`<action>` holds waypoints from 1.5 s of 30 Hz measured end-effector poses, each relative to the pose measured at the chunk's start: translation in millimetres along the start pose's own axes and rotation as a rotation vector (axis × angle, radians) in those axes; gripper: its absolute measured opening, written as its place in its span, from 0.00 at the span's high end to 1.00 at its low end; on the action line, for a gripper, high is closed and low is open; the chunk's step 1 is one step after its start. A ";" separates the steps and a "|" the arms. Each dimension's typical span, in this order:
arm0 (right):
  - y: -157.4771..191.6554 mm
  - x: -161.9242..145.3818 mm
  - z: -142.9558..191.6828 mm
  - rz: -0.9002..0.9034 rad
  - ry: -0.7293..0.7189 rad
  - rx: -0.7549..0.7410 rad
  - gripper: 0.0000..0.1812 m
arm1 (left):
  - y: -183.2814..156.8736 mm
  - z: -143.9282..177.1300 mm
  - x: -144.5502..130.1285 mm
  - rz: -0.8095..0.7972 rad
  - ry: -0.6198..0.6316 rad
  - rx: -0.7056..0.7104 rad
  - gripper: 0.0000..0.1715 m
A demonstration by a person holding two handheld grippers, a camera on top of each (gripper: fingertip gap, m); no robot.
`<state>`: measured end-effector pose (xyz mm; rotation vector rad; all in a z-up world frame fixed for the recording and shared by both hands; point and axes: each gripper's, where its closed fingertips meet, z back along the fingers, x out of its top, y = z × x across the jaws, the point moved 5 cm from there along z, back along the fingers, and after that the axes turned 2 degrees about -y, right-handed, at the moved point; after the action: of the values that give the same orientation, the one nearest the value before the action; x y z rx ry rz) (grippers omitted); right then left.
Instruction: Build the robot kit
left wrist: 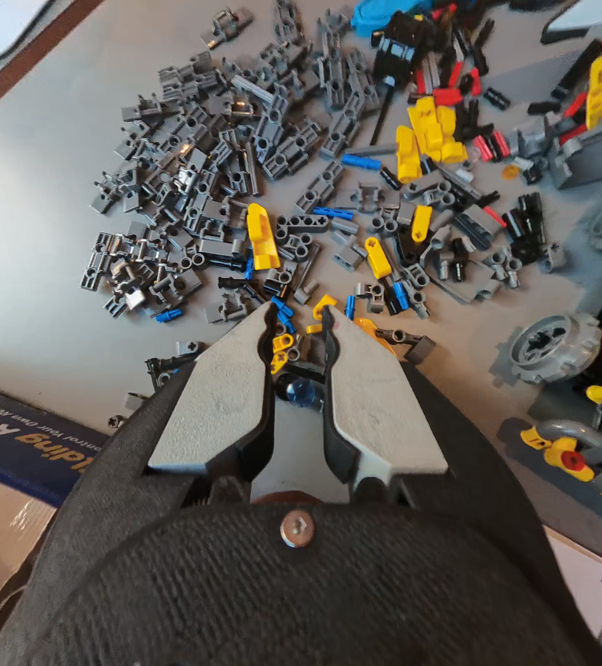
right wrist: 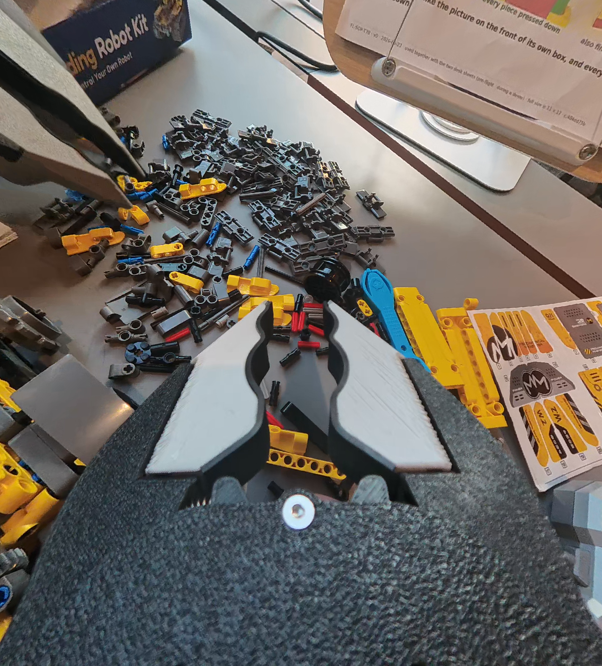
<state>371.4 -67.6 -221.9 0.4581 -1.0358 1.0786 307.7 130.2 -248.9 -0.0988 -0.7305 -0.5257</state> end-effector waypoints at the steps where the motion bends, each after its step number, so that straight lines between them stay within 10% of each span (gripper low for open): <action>1: 0.1 0.3 0.3 0.002 -0.001 -0.001 0.87 | -1.9 -2.5 -1.0 -0.020 0.008 0.002 0.88; 45: 4.3 -21.1 -18.0 -0.012 0.142 0.044 0.91 | -2.3 -1.9 9.2 0.024 -0.045 0.059 0.88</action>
<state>374.0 -62.7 -249.4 0.4163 -0.8850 1.1090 313.5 123.8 -244.4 -0.0647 -0.7869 -0.4804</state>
